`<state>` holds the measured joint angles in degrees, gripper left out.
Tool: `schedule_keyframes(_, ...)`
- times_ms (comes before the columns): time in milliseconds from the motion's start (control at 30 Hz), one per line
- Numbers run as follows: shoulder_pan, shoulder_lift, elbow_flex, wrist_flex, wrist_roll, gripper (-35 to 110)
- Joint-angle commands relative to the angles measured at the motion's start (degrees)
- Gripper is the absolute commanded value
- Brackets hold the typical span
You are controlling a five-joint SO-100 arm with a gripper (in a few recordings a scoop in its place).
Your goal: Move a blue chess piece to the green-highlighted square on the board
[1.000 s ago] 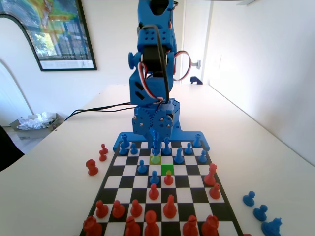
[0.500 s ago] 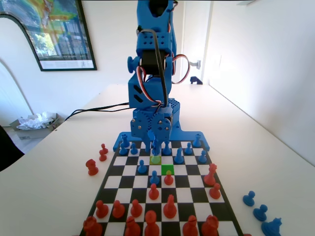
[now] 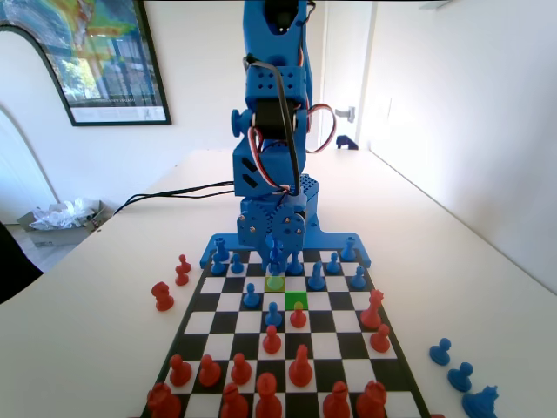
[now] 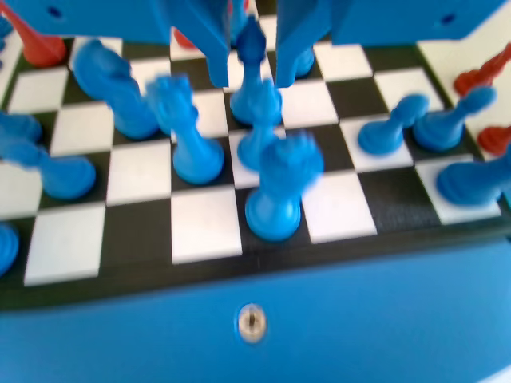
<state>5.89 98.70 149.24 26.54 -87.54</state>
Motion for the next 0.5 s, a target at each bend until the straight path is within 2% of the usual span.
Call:
schedule_keyframes(0,0.4,1.0,-1.1,-0.1,-0.4,9)
schedule_keyframes(467,1.1,0.9,-3.9,0.9,0.4,9)
